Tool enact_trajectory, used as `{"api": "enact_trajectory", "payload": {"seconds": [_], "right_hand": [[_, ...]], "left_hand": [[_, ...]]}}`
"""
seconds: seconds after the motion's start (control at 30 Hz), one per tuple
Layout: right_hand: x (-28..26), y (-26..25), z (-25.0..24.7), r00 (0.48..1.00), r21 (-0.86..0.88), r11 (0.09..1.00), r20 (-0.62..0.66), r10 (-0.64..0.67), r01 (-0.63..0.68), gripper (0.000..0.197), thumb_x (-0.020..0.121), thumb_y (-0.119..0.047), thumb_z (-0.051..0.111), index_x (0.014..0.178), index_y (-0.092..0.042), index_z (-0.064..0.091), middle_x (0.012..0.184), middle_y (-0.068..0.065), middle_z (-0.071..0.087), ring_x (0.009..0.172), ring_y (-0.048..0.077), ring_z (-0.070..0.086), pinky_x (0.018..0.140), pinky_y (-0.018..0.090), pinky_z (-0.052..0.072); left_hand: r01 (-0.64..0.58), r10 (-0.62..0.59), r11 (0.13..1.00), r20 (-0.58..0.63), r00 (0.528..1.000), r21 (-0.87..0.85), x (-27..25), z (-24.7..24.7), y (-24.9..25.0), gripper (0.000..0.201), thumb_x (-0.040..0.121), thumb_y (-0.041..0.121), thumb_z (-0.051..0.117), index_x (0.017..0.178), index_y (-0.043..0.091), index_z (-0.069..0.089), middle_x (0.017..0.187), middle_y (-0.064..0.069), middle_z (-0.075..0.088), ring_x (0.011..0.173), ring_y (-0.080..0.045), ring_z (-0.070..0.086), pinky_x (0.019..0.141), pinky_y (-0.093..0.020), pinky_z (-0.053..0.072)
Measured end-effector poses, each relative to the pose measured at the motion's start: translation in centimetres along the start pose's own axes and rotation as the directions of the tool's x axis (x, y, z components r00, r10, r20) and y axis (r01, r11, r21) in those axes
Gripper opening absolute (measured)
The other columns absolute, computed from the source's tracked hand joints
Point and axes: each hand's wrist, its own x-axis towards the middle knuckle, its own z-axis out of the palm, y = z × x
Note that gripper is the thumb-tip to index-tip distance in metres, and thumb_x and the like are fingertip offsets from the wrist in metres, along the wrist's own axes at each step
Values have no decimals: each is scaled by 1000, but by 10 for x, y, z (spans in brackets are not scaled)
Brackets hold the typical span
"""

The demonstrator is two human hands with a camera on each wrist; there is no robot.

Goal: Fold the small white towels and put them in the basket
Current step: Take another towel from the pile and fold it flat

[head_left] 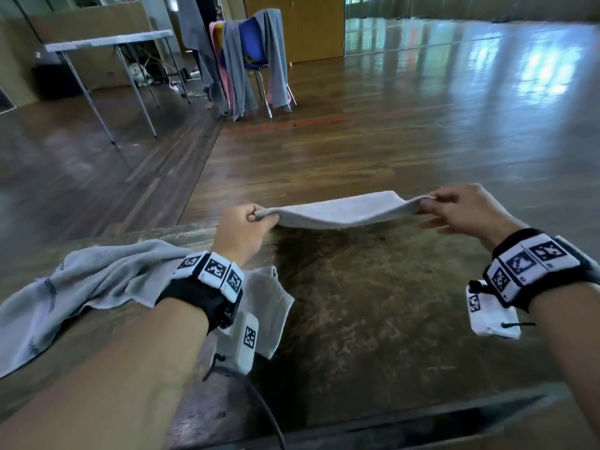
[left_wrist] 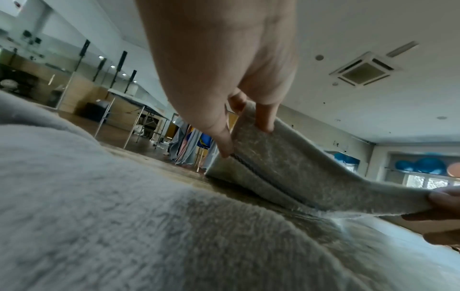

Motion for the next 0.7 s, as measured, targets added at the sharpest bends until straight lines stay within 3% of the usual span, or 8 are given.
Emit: {"api": "enact_trajectory", "payload": {"seconds": [0.07,0.13,0.23,0.33,0.4,0.47,0.6,0.7], "right_hand": [[-2,4,-6,999,-43,998,-2,-45,45,14,97,-22,67,86,-23,76,84,-6,80,74,18,77,64,30,52],[-7,3,-14,994,-86,991,-24,-108,106,11,96,-24,68,91,-23,77,81,-7,79,73,13,75,65,32,53],[-23,0,-28,971,-162,969,-121,-207,186,8,93,-25,73,97,-21,79,91,1,77,88,20,72,82,39,58],[-56,-2,-44,921,-159,939,-202,-334,306,15,93,-19,72,107,-18,78,104,-3,76,94,10,69,90,27,52],[-84,-5,-52,887,-132,925,-264,-379,356,13,94,-15,69,99,-24,78,89,-20,74,84,-4,65,85,14,49],[-113,-6,-57,866,-139,914,-295,-405,380,20,96,-12,66,90,-30,74,75,-24,70,73,-12,61,71,3,43],[-157,-5,-65,875,-211,887,-183,-448,410,25,97,-13,64,82,-32,68,69,-19,66,63,-4,57,59,9,41],[-179,0,-75,915,-233,902,-96,-393,363,19,97,-19,65,85,-32,71,75,-8,71,69,7,62,66,20,46]], "left_hand": [[-34,34,999,25,999,24,-1,-4,-1,19,89,25,71,78,9,70,54,3,52,39,-2,39,42,-13,31],[-69,63,994,67,996,84,-5,-8,0,18,89,25,72,78,12,70,46,14,49,37,-1,41,41,-12,31],[-133,105,979,177,979,155,-19,-8,3,20,89,23,72,71,17,65,39,21,49,39,5,46,41,-8,33],[-149,120,981,214,969,125,-29,-5,10,20,87,21,74,72,12,66,46,12,52,42,3,46,44,-8,36],[-185,155,977,240,958,105,-36,-4,19,20,87,23,75,75,9,68,52,11,51,43,0,44,46,-11,36],[-237,195,964,288,938,120,-45,-5,28,20,87,25,75,75,11,68,55,7,53,45,-2,43,47,-13,35],[-278,207,949,364,908,153,-64,-17,31,22,89,27,72,70,20,64,55,6,54,47,-4,42,49,-17,34],[-280,195,949,422,885,148,-78,-27,28,19,89,25,72,73,17,67,61,-6,63,56,-11,51,58,-28,40]]}}
